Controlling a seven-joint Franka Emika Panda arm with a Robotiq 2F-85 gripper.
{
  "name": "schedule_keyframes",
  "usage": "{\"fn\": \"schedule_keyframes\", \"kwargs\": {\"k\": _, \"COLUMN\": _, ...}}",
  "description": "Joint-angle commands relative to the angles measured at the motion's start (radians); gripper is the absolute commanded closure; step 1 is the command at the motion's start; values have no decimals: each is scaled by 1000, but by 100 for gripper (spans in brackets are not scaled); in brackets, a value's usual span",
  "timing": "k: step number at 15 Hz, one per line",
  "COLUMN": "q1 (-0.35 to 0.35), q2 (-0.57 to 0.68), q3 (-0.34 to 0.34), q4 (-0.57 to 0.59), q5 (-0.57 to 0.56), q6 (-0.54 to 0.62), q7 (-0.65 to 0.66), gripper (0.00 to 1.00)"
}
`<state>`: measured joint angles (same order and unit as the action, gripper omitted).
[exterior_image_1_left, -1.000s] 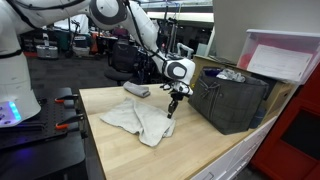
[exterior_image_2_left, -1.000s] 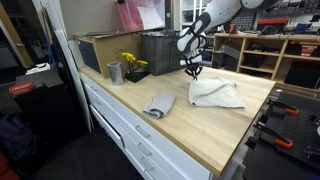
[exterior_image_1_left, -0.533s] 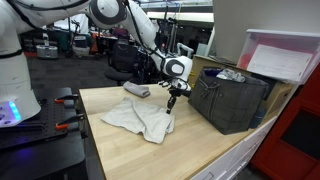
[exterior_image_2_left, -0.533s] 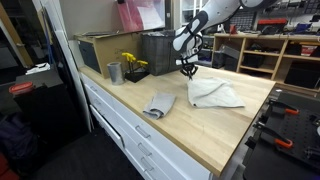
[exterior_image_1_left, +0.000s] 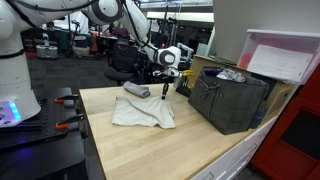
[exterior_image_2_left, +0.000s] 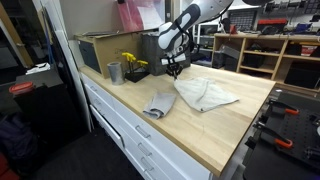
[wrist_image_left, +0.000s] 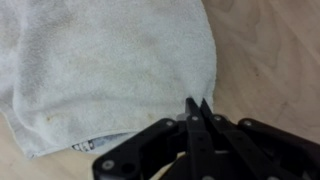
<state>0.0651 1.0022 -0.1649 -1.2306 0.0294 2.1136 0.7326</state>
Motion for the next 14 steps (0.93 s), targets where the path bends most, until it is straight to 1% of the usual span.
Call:
{"fn": "schedule_keyframes", "kwargs": {"k": 1, "q1": 23, "q2": -55, "q3": 18, "q4": -43, "q5": -24, "q6": 16, "q7": -46, "gripper": 70}}
{"fn": "schedule_keyframes", "kwargs": {"k": 2, "q1": 28, "q2": -70, "q3": 21, "q4": -58, "q5": -20, "q6": 19, "q7": -42, "gripper": 64}}
{"fn": "schedule_keyframes", "kwargs": {"k": 3, "q1": 28, "q2": -93, "q3": 23, "q4": -84, "q5": -6, "q6": 28, "q7": -24, "gripper": 55}}
{"fn": "schedule_keyframes", "kwargs": {"k": 5, "q1": 13, "q2": -156, "q3": 37, "q4": -164, "q5": 26, "q6": 63, "q7": -18, "gripper": 42}}
{"fn": "schedule_keyframes", "kwargs": {"k": 8, "q1": -23, "q2": -247, "q3": 55, "q4": -303, "q5": 76, "q6": 118, "q7": -62, "gripper": 18}}
{"fn": "schedule_keyframes", "kwargs": {"k": 10, "q1": -35, "q2": -301, "q3": 53, "q4": -394, "q5": 85, "q6": 159, "q7": -100, "gripper": 5}}
{"fn": "schedule_keyframes", "kwargs": {"k": 11, "q1": -39, "q2": -324, "q3": 50, "q4": -442, "q5": 89, "q6": 179, "q7": -113, "gripper": 0}}
{"fn": "schedule_keyframes", "kwargs": {"k": 14, "q1": -59, "q2": -384, "q3": 49, "q4": -575, "q5": 131, "q6": 230, "q7": -114, "gripper": 0}}
